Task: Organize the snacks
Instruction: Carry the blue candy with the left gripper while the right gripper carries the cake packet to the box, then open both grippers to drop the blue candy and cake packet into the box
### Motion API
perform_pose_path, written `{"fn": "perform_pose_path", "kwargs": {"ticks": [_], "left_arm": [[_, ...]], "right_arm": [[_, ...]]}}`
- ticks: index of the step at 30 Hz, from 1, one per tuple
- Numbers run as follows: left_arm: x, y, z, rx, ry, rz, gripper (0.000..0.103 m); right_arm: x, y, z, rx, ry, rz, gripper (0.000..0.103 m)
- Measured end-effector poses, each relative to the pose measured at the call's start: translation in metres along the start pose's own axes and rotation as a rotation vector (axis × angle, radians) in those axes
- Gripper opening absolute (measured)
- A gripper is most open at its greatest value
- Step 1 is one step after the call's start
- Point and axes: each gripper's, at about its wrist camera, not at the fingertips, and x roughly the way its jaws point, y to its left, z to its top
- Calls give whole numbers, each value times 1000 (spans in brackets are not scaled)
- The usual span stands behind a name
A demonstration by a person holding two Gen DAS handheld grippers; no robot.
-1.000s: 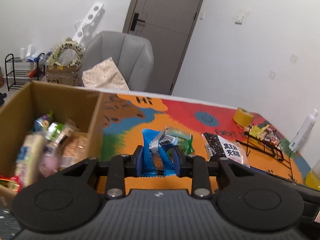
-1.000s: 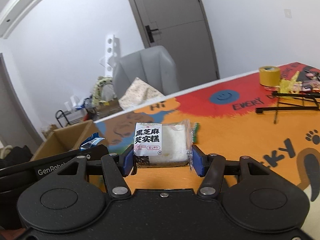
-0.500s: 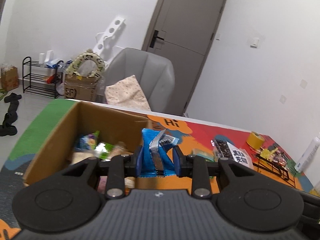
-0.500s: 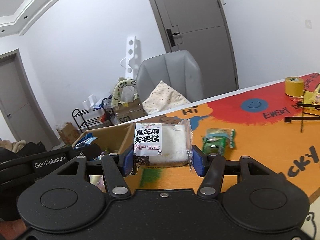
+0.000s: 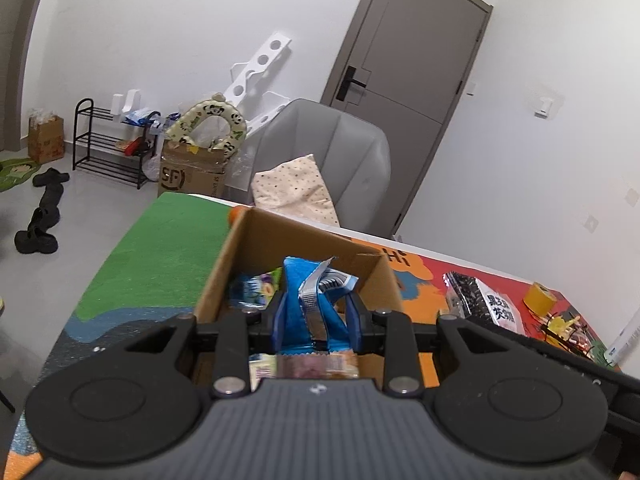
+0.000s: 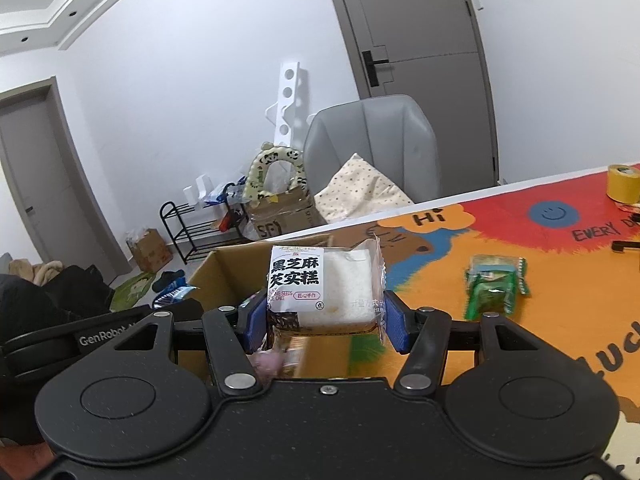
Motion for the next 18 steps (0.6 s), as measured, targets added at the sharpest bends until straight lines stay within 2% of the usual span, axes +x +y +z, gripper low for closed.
{"fn": "perform_pose_path", "kwargs": {"ticks": [5, 8, 15, 16, 17, 18], "left_arm": [[1, 13, 2, -21, 18, 6, 30], [4, 18, 3, -34, 40, 15, 34], [-8, 29, 7, -53, 14, 26, 49], [-10, 31, 8, -52, 9, 31, 51], [-12, 32, 7, -51, 5, 36, 54], [-13, 34, 8, -51, 4, 49, 55]], "right_arm": [[5, 15, 0, -12, 9, 19, 55], [9, 22, 1, -13, 13, 34, 55], [16, 39, 4, -13, 25, 69, 56], [17, 40, 5, -9, 32, 75, 57], [18, 41, 5, -1, 43, 87, 67], [19, 41, 4, 7, 47, 98, 69]]}}
